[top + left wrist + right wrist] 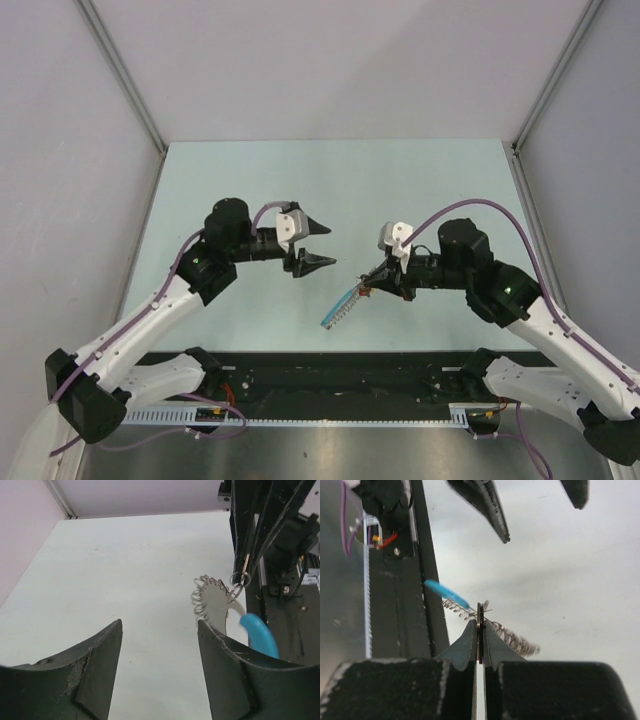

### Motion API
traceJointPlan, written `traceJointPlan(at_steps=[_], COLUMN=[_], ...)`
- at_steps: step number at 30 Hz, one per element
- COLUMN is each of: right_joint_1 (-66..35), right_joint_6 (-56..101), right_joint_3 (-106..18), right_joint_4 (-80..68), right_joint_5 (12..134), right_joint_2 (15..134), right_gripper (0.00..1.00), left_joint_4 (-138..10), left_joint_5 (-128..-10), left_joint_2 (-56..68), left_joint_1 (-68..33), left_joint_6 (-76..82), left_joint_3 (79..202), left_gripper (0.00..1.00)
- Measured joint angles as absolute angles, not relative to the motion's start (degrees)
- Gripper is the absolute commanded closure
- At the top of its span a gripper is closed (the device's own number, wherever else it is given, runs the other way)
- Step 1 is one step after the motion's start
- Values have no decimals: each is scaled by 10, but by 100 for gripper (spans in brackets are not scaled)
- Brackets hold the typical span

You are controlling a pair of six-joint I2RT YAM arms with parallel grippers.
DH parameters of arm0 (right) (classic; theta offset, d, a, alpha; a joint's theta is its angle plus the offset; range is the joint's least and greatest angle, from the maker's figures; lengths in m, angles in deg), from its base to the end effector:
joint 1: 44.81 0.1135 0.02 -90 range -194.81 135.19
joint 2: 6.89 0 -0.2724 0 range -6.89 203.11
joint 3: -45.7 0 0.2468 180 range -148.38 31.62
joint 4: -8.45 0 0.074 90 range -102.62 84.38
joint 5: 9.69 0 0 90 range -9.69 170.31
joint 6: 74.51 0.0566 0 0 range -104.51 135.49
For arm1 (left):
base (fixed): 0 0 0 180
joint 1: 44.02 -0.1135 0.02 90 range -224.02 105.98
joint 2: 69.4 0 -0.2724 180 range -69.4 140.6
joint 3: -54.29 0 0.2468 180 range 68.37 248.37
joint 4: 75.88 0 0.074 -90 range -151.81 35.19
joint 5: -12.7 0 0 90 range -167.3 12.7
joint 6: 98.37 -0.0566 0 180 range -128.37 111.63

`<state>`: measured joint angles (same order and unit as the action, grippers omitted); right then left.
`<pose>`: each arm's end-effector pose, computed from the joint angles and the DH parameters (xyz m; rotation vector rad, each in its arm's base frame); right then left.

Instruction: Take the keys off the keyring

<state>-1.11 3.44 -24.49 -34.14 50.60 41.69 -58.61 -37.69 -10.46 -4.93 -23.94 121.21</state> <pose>0.1138 0.1476 0.3646 -1.2276 1.5595 0.8643 0.1635 -0.1793 0.3621 1.2438 1.2726 -0.8946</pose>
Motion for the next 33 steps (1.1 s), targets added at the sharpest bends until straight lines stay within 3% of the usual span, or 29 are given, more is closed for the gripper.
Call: traceJointPlan(at_steps=[10,15,28,33], right_joint_1=[-15,-24,-32,-32], right_joint_6=[-201,-225,-250,-250], right_joint_3=[-245,-245,-245,-245], right_joint_4=[-299,-265,-223,-214], right_joint_5=[433,434,394,376], right_joint_2=[444,463,471,471], right_gripper=[100,100,100,100], left_joint_4=[-499,-542,-582,-583], left_joint_5=[-237,-232,-210,-205], left_joint_2=[-83,-85,-75,-60], left_joint_1=[-79,-79,-68,-67], left_joint_6=[-316,-263,-233,-233], left_joint_3=[1230,1220,1186,1186], left_gripper=[37,41,31,34])
